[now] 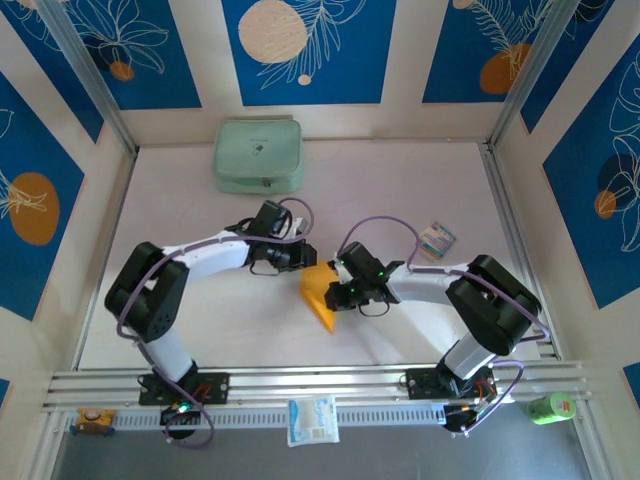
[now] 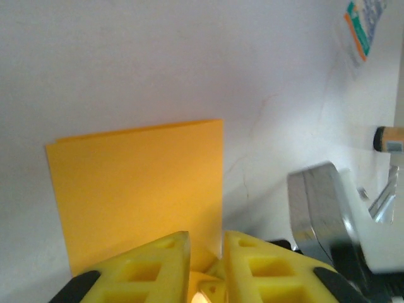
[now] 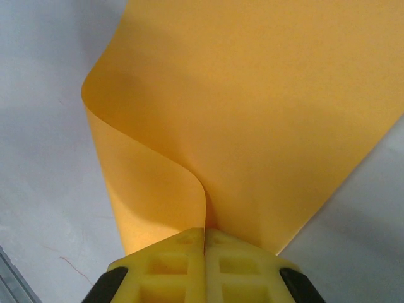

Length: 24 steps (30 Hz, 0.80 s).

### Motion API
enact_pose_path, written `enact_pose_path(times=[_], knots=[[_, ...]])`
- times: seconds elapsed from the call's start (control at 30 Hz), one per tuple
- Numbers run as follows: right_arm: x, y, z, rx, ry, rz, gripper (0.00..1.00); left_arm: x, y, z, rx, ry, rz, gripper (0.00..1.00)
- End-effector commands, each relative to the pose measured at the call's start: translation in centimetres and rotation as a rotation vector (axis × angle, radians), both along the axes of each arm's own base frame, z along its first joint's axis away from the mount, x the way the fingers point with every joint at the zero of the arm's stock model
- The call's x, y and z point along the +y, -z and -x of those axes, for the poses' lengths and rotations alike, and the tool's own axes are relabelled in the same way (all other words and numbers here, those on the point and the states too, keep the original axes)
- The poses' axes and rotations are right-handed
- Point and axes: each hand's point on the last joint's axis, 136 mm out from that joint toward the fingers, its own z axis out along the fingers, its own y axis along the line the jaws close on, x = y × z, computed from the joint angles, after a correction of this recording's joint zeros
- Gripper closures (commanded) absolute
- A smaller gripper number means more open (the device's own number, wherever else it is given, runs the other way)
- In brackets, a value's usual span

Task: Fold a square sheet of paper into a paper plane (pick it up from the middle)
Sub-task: Third fold the triangle at the center of the table.

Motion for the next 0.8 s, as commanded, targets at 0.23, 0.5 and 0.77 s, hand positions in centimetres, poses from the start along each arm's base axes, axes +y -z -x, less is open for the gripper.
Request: enact_pose_path(times=[0.23, 0.5, 0.77], knots=[[-1.0, 1.1, -0.2, 0.02, -0.016, 0.034, 0.97, -0.2, -0.3, 3.9, 0.094, -0.039, 0.203, 0.94], [-1.1, 1.1, -0.3, 0.024, -0.009, 0.033, 0.97, -1.1, 1.2, 6.3, 0.149, -0.041, 0.261, 0.95], [-1.2, 1.2, -0.2, 0.027, -0.006, 0.035, 0.97, -1.4, 2.3, 7.3, 0.193, -0.04, 0.277, 1.0]])
